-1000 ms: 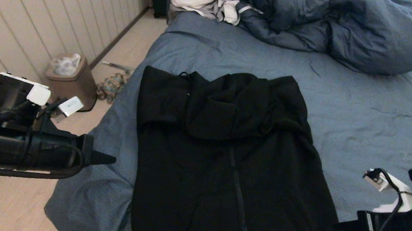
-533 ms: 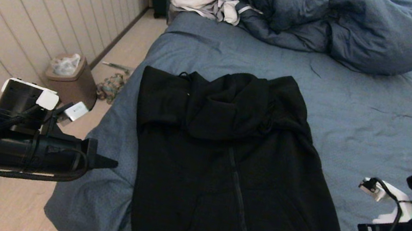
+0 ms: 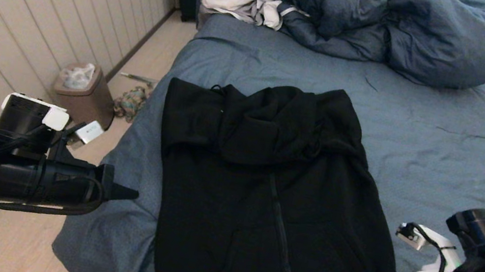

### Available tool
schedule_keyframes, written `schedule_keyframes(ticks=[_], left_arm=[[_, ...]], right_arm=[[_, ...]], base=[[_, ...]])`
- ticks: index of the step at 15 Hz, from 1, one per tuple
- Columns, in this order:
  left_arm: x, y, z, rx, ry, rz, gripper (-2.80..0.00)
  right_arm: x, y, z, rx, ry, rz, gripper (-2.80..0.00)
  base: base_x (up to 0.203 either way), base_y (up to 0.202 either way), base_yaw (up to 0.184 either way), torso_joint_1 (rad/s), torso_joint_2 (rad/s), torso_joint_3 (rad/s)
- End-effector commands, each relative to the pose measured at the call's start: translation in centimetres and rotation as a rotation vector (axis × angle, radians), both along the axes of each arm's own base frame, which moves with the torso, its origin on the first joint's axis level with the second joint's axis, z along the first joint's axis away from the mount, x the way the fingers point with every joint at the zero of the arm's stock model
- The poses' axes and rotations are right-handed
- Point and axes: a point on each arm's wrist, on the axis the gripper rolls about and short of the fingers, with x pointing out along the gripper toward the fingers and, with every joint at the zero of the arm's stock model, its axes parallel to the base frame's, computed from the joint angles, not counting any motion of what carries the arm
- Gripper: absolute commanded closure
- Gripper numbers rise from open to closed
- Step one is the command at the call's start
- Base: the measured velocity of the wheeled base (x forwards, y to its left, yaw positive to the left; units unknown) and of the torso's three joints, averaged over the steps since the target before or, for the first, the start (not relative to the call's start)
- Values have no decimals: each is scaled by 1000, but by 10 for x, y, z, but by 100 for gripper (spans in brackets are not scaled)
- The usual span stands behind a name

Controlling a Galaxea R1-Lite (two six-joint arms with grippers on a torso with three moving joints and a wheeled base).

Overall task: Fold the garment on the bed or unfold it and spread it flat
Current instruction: Fold the black sweatshirt

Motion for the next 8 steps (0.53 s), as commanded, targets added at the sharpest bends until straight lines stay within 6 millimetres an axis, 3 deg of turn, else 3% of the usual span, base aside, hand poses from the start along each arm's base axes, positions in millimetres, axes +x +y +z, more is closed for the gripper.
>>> schedule_keyframes(ticks=[1, 8], left_arm=[[2, -1, -3, -2, 14, -3, 0], [4, -1, -7, 1, 25, -3, 0]], right_arm=[[2, 1, -8, -2, 36, 7, -280], [-4, 8, -16, -52, 65, 50, -280]], base=[[0, 0, 0, 0, 0, 0], [0, 0, 0, 0, 0, 0]])
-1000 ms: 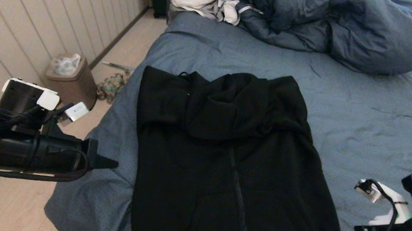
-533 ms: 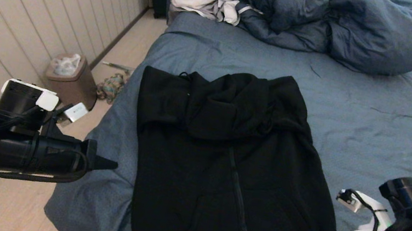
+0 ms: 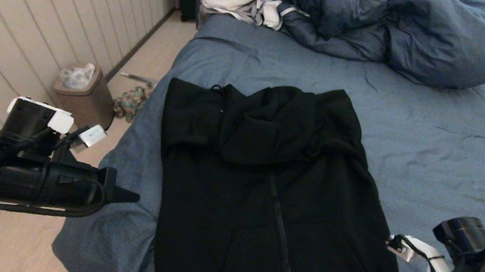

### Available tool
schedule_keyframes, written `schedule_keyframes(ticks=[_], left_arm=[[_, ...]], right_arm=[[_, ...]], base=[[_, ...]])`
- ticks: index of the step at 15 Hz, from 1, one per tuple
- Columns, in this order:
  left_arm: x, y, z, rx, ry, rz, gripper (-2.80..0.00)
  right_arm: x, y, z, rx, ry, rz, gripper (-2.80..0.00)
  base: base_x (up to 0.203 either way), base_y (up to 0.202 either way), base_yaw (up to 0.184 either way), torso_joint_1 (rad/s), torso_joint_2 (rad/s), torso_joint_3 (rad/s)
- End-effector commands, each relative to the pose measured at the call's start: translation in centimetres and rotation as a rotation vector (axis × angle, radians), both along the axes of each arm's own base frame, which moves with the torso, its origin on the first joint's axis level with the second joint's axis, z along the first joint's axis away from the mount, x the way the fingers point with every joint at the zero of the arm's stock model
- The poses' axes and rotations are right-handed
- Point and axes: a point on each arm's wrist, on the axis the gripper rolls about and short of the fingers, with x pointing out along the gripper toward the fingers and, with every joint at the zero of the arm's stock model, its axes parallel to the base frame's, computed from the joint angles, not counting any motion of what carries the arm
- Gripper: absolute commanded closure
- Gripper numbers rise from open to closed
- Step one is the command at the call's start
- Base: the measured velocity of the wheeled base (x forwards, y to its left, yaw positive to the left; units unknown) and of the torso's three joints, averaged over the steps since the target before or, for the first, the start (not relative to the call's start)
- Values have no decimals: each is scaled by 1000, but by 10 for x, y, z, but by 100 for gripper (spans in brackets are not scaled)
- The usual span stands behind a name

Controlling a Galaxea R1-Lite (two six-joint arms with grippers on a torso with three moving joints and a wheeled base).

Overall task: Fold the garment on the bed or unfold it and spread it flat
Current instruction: Fold the black sweatshirt

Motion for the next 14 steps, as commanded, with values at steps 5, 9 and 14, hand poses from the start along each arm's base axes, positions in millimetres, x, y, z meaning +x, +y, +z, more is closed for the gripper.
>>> schedule_keyframes(ticks=[5, 9, 14], left_arm=[[1, 0, -2, -2, 9, 1, 0], [1, 0, -2, -1, 9, 2, 0], [1, 0, -1, -1, 4, 3, 0]], right_arm=[[10, 3, -15, -7, 4, 10, 0], [-1, 8, -9, -4, -21, 43, 0], [-16, 18, 13, 147, -115, 123, 0]], base=[[0, 0, 0, 0, 0, 0], [0, 0, 0, 0, 0, 0], [0, 0, 0, 0, 0, 0]])
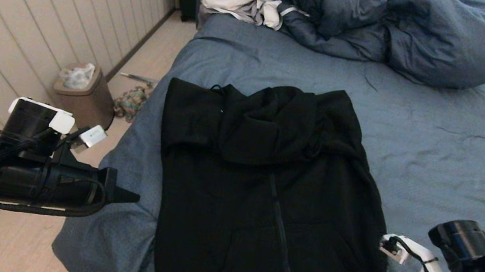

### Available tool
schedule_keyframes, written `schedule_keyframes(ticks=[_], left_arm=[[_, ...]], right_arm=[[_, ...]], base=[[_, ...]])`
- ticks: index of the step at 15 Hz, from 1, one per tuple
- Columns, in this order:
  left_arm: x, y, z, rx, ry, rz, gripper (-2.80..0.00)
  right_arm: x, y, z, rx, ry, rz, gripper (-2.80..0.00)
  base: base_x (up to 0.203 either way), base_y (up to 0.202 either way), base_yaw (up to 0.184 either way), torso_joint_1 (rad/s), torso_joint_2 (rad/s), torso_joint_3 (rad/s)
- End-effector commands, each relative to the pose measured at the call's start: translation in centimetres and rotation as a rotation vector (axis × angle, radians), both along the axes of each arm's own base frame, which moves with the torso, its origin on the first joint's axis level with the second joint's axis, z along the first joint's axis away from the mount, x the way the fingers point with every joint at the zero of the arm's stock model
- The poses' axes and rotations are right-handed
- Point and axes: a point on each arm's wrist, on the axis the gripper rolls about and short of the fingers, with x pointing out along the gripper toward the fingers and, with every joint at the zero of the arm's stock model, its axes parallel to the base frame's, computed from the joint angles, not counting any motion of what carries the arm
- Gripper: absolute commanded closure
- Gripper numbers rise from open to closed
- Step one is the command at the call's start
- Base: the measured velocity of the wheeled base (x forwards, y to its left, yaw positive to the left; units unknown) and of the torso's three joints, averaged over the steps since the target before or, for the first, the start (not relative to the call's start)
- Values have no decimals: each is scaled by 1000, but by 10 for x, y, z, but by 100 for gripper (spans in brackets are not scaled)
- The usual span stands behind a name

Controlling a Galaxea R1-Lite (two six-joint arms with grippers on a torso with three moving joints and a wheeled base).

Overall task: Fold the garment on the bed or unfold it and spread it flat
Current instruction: Fold the black sweatshirt

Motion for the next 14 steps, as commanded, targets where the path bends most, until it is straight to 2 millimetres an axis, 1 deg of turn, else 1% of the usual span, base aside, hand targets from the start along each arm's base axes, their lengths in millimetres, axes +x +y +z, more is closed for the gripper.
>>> schedule_keyframes(ticks=[1, 2, 3, 4, 5, 7, 9, 11, 13, 14], left_arm=[[0, 0, 0, -4, 1, -1, 0], [0, 0, 1, -5, 0, -2, 0], [0, 0, 0, -5, 0, -2, 0], [0, 0, 0, -5, 1, -3, 0], [0, 0, -1, -5, 5, -3, 0], [2, -1, -3, -1, 11, -1, 0], [3, -1, -3, 0, 9, 1, 0], [3, -1, -3, -1, 8, 1, 0], [5, -1, -4, 0, 11, 1, 0], [5, -1, -4, 1, 10, 0, 0]], right_arm=[[-9, 3, 18, 124, -68, 50, 0], [-10, 4, 25, 171, -90, 61, 0], [-7, 4, 32, 187, -108, 50, 0], [-2, 5, 40, 200, -124, 30, 0], [7, 8, 52, 226, -141, -8, 0], [27, 16, 82, 298, -170, -89, 0], [49, 31, 112, 360, -206, -120, 0], [72, 49, 130, 388, -234, -122, 0], [101, 68, 137, 404, -244, -144, 0], [115, 74, 142, 413, -258, -161, 0]], base=[[0, 0, 0, 0, 0, 0], [0, 0, 0, 0, 0, 0], [0, 0, 0, 0, 0, 0], [0, 0, 0, 0, 0, 0], [0, 0, 0, 0, 0, 0], [0, 0, 0, 0, 0, 0], [0, 0, 0, 0, 0, 0], [0, 0, 0, 0, 0, 0], [0, 0, 0, 0, 0, 0], [0, 0, 0, 0, 0, 0]])
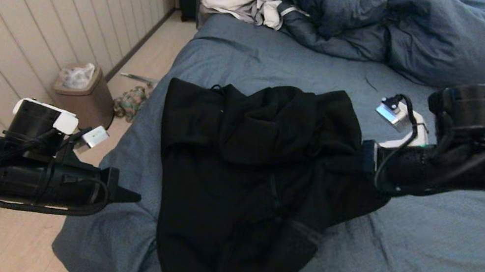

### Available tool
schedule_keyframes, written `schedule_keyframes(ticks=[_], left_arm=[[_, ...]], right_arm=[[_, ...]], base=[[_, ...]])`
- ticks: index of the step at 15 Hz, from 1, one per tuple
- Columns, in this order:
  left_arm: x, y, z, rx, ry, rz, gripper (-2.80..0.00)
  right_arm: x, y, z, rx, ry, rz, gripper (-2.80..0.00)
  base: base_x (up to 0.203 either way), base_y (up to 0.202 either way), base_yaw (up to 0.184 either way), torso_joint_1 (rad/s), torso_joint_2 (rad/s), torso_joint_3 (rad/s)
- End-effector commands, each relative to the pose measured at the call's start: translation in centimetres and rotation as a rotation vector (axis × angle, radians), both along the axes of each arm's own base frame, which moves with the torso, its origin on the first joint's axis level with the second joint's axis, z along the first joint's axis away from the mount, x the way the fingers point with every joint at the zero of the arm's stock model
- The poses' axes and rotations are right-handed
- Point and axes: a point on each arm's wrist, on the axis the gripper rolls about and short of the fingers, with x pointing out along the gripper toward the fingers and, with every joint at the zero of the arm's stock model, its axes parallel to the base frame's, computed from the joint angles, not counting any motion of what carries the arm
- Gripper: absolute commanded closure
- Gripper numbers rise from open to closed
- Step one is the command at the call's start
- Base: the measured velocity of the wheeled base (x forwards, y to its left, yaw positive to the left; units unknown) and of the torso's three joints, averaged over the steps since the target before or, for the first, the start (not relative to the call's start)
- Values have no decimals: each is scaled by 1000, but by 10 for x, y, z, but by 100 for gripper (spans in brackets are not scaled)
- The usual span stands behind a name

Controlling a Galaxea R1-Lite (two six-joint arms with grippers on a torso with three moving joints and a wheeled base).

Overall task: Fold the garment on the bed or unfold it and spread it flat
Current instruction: Fold the black sweatshirt

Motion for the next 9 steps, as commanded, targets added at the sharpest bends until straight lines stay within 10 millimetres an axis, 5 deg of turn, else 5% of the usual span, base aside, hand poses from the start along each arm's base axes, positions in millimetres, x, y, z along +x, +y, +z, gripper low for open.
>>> schedule_keyframes(ticks=[1, 5, 9], left_arm=[[0, 0, 0, -3, 2, 0, 0], [0, 0, -1, -2, 3, 0, 0], [2, -1, -4, 0, 16, 0, 0]], right_arm=[[37, 14, -4, 18, 7, -13, 0], [86, 23, 13, 76, 1, -162, 0], [124, 26, -12, 26, -1, -429, 0]], base=[[0, 0, 0, 0, 0, 0], [0, 0, 0, 0, 0, 0], [0, 0, 0, 0, 0, 0]])
